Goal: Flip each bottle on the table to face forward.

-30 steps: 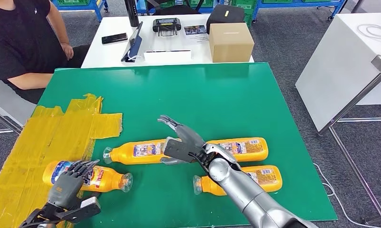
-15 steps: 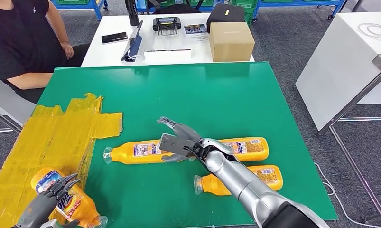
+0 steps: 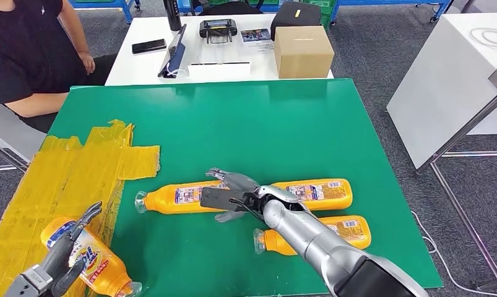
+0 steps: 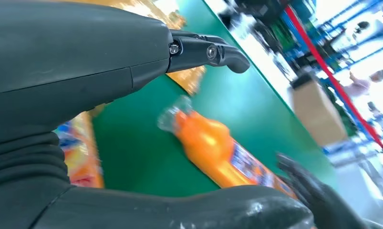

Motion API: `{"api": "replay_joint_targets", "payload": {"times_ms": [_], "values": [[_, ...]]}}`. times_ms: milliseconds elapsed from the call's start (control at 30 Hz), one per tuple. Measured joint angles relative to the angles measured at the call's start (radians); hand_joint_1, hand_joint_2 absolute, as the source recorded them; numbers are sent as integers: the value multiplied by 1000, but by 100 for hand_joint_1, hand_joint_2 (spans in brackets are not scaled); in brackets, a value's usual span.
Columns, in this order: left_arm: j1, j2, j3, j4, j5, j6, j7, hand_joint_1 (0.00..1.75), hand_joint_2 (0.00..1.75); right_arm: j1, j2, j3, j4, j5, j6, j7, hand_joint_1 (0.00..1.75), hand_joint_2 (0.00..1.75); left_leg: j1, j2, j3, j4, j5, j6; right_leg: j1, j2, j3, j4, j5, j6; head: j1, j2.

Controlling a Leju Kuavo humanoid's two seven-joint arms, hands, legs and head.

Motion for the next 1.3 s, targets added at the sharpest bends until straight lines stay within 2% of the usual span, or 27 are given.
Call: {"api": "replay_joint_targets", "payload": {"times_ms": [67, 300, 433, 533, 667, 900, 1167, 1300], "values": [[-8, -31, 33, -23, 9, -70, 0, 0, 0, -4, 6, 15, 19, 20, 1, 12, 0, 175, 0, 0, -1, 0, 0, 0, 0, 0, -1, 0, 0, 0, 0, 0], [-35, -120, 127, -59, 27, -210, 0, 0, 0, -18, 33, 68, 80, 95, -3, 64, 3, 175, 0, 0, -1, 0, 0, 0, 0, 0, -1, 0, 0, 0, 0, 0], [-60, -181, 177, -60, 46, -290, 0, 0, 0, -29, 66, 116, 128, 185, -7, 142, 173, 175, 0, 1, 0, 0, 0, 0, 0, 0, -1, 0, 0, 0, 0, 0], [-74, -222, 206, -60, 47, -305, 0, 0, 0, -40, 92, 164, 159, 255, -9, 195, 175, 175, 0, 4, 3, 0, -1, 0, 0, 2, 1, 0, 0, 0, 0, 0], [-84, -260, 232, -60, 45, -311, 0, 0, 0, -40, 122, 217, 185, 293, -15, 216, 175, 175, 1, 9, 8, 0, -2, 0, 0, 6, 3, -1, 0, -1, 0, 0], [-91, -293, 261, -58, 48, -320, 0, 0, 0, -30, 143, 243, 203, 288, -43, 223, 175, 175, 1, 9, 13, -1, -3, -2, 1, 6, -1, -1, -1, -2, 0, 0], [-120, -349, 351, -3, 117, -397, 2, 0, 0, 5, 138, 178, 206, 213, -144, 200, 175, 175, 1, 9, 13, -1, -2, -1, 1, 6, 4, -1, 0, -1, 0, 0], [-128, -378, 392, 14, 141, -422, 2, 0, 0, 29, 129, 118, 203, 158, -208, 151, 175, 175, 1, 9, 11, -1, -2, -1, 1, 6, 6, -1, 1, -2, 0, 0]]}}
